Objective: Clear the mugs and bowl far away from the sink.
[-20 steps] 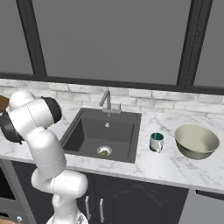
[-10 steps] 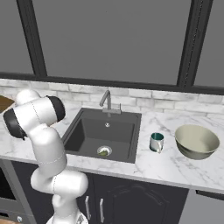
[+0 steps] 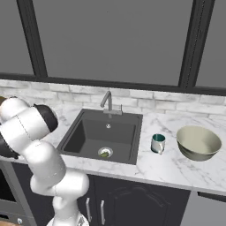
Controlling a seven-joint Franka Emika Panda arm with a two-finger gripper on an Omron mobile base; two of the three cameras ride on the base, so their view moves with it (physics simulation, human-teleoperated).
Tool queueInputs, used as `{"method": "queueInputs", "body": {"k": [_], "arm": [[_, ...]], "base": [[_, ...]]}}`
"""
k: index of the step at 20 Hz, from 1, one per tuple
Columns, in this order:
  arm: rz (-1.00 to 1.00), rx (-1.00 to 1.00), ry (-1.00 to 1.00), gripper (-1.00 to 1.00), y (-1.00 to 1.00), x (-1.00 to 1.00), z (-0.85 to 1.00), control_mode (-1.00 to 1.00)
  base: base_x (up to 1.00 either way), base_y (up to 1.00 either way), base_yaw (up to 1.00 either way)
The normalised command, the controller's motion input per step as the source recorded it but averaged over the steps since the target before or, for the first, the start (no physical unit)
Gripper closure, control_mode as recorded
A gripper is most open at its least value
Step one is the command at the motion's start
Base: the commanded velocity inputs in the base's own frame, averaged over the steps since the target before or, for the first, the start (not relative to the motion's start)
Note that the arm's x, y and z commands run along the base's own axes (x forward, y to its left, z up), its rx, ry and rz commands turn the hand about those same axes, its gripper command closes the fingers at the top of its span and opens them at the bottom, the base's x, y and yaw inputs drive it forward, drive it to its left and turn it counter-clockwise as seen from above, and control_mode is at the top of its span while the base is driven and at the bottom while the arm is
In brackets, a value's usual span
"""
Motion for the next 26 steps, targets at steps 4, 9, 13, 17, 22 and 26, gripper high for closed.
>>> {"method": "queueInputs", "body": {"k": [4,9,13,17,22,26], "arm": [[0.00,0.01,0.13,1.00,-0.33,-0.19,1.00,-1.00],[0.05,0.00,0.10,1.00,-0.75,-0.11,0.93,-1.00],[0.16,-0.02,0.03,1.00,-0.81,-0.37,0.67,-1.00],[0.20,-0.03,0.00,1.00,-0.71,-0.54,0.53,-1.00],[0.11,0.00,0.05,1.00,-0.83,-0.40,0.50,-1.00],[0.10,0.03,0.17,1.00,-0.77,-0.32,0.43,-1.00]], "base": [[0.00,0.00,0.00],[0.00,0.00,0.00],[0.00,0.00,0.00],[0.00,0.00,0.00],[0.00,0.00,0.00],[0.00,0.00,0.00]]}}
